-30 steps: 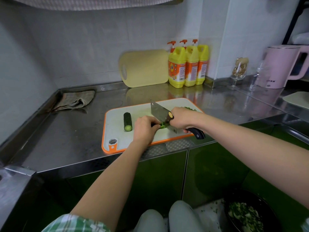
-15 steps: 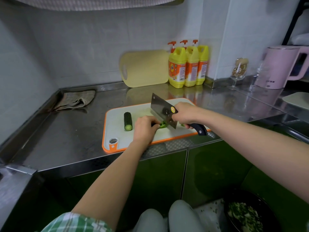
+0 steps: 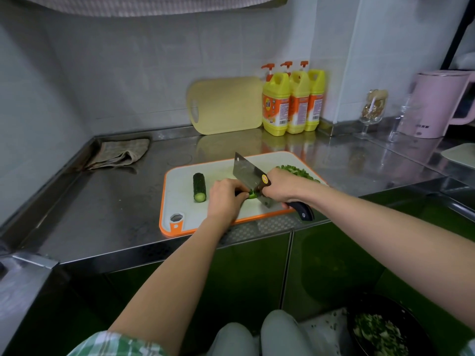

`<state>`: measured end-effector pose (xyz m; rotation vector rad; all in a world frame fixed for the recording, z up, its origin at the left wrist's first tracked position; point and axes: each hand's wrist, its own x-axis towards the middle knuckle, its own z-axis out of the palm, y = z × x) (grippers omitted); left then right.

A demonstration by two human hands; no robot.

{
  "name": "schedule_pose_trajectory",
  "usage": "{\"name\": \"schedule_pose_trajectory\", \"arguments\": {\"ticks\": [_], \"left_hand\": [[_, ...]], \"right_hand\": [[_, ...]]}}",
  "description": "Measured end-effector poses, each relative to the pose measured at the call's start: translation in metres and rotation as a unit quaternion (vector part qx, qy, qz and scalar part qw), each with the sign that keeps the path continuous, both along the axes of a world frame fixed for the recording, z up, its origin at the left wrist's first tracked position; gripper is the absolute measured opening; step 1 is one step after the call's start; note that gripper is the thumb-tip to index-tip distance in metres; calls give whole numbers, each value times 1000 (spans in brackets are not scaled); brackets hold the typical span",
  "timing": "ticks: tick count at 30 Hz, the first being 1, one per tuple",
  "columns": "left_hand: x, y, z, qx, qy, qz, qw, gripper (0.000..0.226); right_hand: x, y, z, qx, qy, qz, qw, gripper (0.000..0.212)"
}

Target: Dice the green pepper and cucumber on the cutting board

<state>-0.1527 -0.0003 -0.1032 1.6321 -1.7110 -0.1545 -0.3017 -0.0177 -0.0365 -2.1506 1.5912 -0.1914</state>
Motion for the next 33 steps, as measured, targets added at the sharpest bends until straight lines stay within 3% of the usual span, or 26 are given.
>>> {"name": "schedule_pose_trajectory", "arguments": {"ticks": [9,15,21,30,33], "left_hand": [[0,2,2,-7,4,8,1000,4],[-1,3,2,-6,0,13,1000,4],[0,-1,-1,-2,-6,15,1000,6],[0,3,0,10,-22,3,1000,19],[-1,4,0,15,-23,13,1000,17]], "right_hand": [[-5,4,6,-12,-59,-17,998,11],[-2,13,14,1,29,-3,1000,11],[11,10,9,-8,56,-3,998,11],[2,0,-6,-39,-63,-29,997,10],[-2,6,7,-21,-63,-22,998,9]]}}
